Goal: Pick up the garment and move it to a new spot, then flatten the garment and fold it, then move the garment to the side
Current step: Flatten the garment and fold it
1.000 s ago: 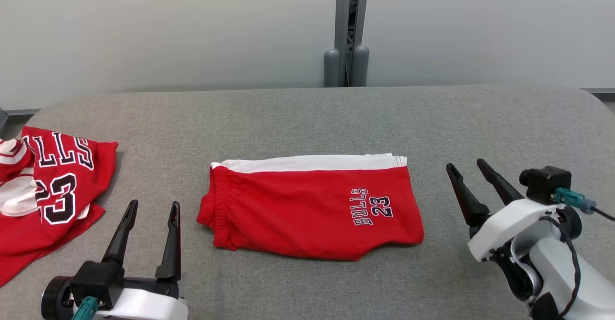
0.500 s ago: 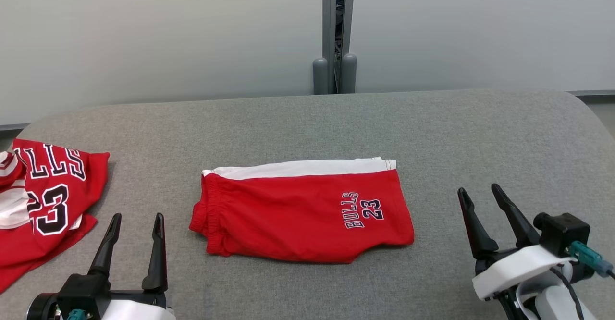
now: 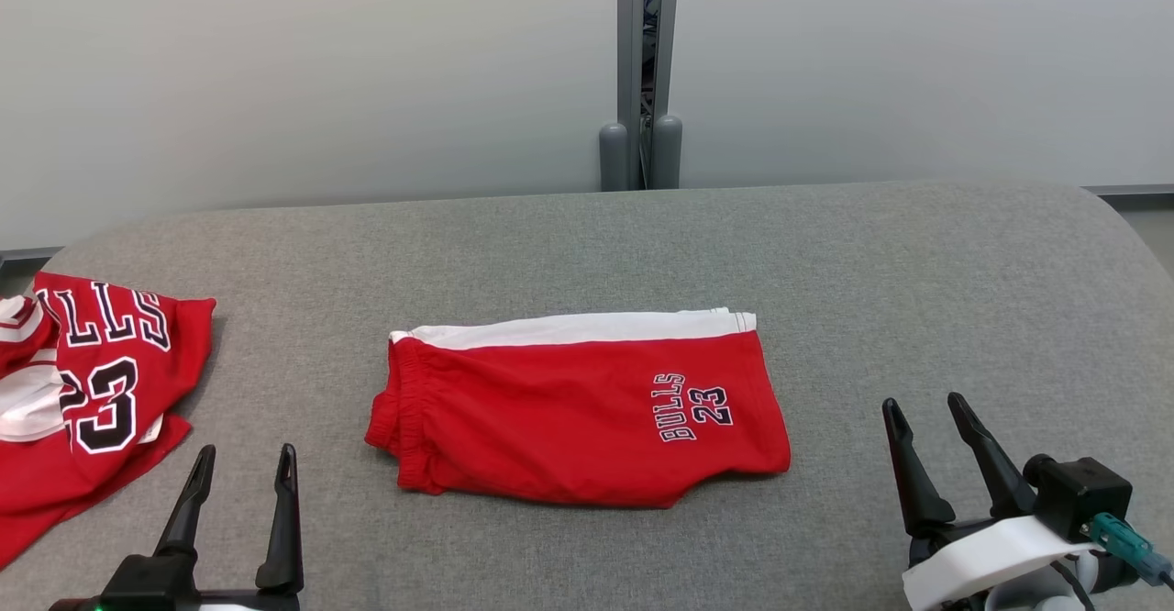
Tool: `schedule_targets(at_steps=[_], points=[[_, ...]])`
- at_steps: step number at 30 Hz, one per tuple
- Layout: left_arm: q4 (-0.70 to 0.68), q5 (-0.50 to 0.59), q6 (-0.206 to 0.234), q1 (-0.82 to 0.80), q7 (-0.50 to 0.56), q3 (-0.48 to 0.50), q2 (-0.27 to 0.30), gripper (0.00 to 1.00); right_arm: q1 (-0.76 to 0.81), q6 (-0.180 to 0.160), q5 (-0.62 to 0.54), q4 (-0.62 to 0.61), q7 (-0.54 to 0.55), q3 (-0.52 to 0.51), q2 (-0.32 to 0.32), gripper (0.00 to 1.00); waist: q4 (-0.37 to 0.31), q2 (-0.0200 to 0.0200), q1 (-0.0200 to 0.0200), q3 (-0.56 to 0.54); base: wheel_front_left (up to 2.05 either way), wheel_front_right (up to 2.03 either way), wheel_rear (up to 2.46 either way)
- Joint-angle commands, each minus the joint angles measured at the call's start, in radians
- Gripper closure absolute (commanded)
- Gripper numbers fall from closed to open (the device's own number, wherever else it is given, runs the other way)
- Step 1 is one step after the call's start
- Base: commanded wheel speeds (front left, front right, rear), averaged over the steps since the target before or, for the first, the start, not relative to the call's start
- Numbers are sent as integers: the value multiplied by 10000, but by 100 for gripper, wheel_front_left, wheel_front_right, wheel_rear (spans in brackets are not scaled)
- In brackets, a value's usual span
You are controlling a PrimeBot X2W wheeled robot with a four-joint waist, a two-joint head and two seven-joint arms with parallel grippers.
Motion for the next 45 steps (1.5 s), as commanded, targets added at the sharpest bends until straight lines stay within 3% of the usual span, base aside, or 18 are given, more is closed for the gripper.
schedule_targets(at_steps=[1,28,31,45], points=[[39,47,-1,101,-28,24,94,0,119,-1,-96,-57,-19,-94,39,0,16,0,0,-12,0,0,0],[-47,89,76,-81,-28,-269,63,0,-137,-1,-95,123,514,-108,270,0,170,0,0,148,0,0,0],[-53,95,77,-136,-28,-314,59,0,-524,1,441,657,997,235,188,0,233,0,0,187,0,0,0],[17,108,-23,-573,-28,-872,16,0,-3106,1,1417,4493,1288,1337,-97,0,1212,0,0,581,0,0,0]])
